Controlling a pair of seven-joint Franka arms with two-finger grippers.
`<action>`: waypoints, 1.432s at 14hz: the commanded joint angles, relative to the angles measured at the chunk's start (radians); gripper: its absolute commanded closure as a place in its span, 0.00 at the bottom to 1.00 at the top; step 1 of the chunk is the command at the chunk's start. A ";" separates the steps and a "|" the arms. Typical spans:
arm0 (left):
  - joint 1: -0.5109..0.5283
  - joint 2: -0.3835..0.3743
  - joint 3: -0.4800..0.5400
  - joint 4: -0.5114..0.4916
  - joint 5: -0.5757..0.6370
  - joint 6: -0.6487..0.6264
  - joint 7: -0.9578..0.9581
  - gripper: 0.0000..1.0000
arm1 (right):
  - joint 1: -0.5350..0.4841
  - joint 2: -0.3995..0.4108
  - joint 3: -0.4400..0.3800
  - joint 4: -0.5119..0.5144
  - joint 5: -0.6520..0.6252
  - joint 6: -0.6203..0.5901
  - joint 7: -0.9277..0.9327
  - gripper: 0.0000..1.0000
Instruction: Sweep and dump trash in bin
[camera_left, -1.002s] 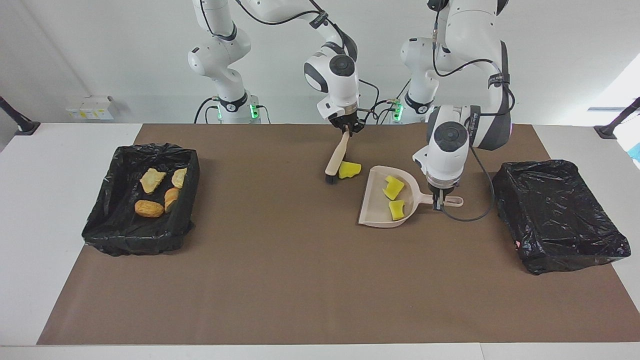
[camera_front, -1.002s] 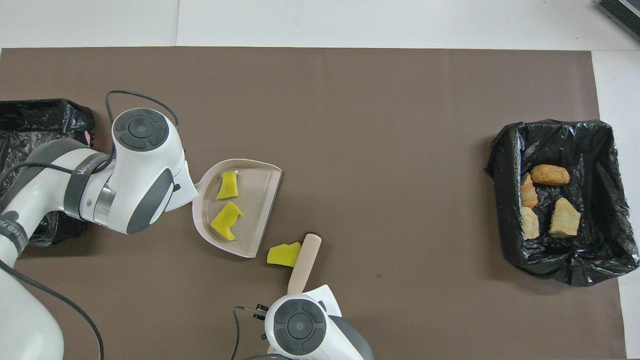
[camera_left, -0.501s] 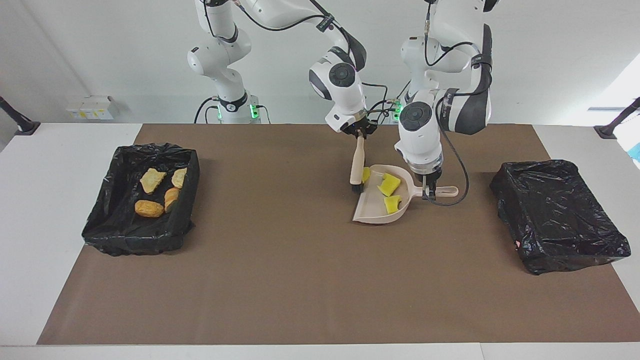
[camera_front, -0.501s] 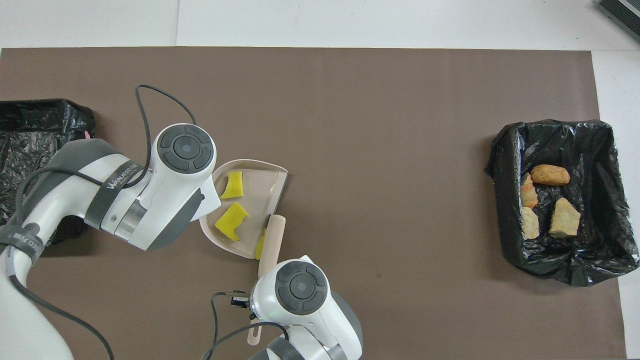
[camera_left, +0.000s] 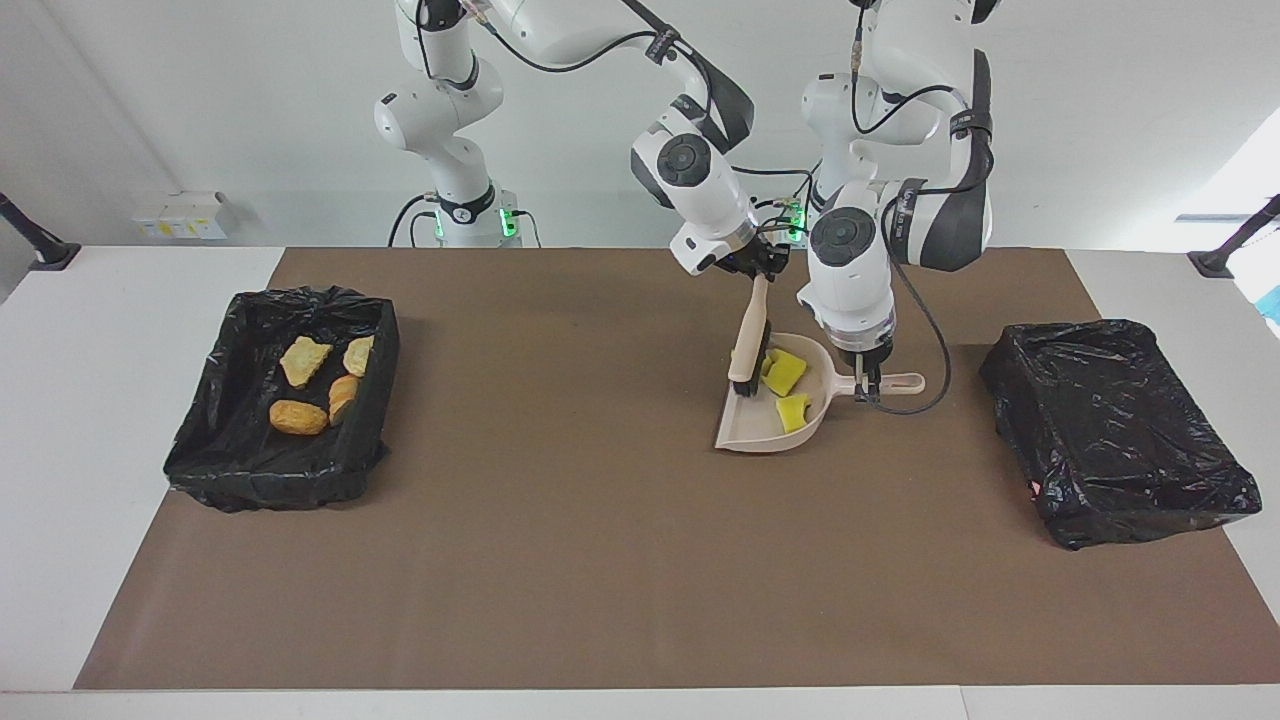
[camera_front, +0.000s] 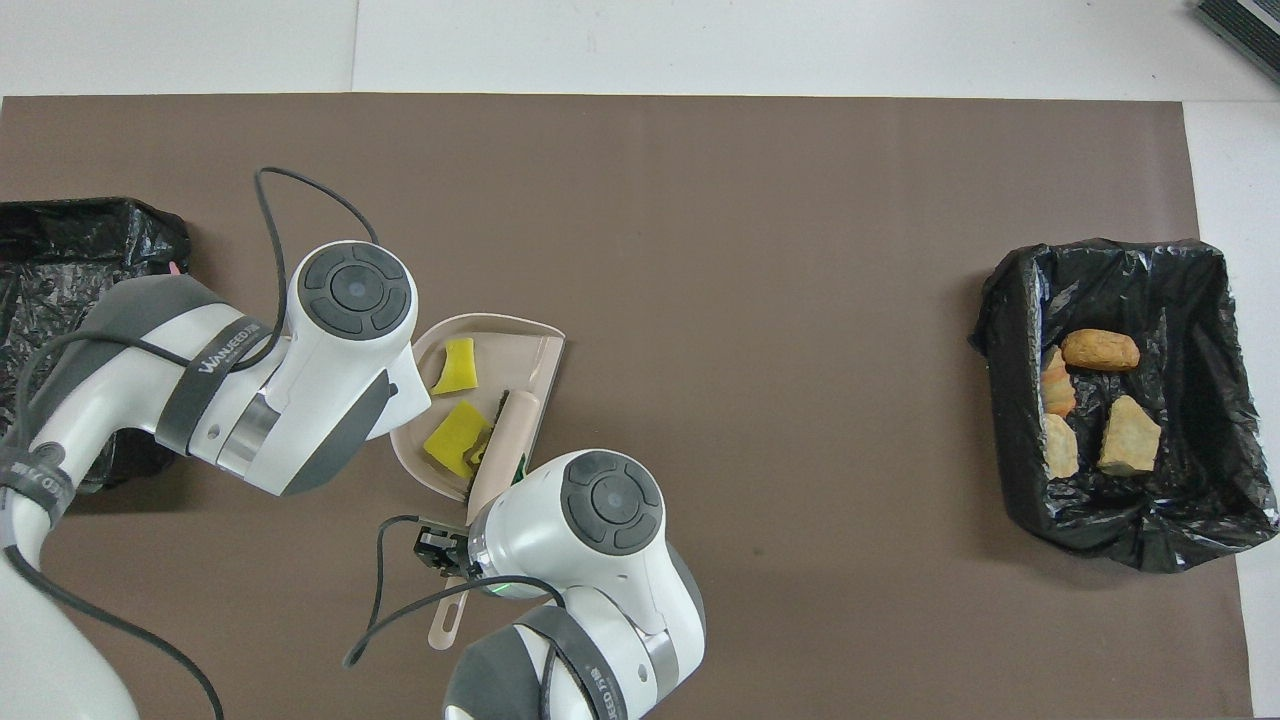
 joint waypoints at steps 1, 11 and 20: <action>0.010 -0.013 -0.003 -0.014 -0.006 0.012 -0.007 1.00 | -0.046 -0.005 0.002 0.040 0.016 -0.041 0.007 1.00; 0.103 -0.024 -0.003 -0.069 -0.189 0.040 0.007 1.00 | -0.166 -0.171 -0.004 0.005 -0.186 -0.466 0.018 1.00; 0.105 -0.046 -0.001 -0.097 -0.192 -0.009 -0.132 1.00 | -0.287 -0.304 -0.003 -0.353 -0.291 -0.304 -0.233 1.00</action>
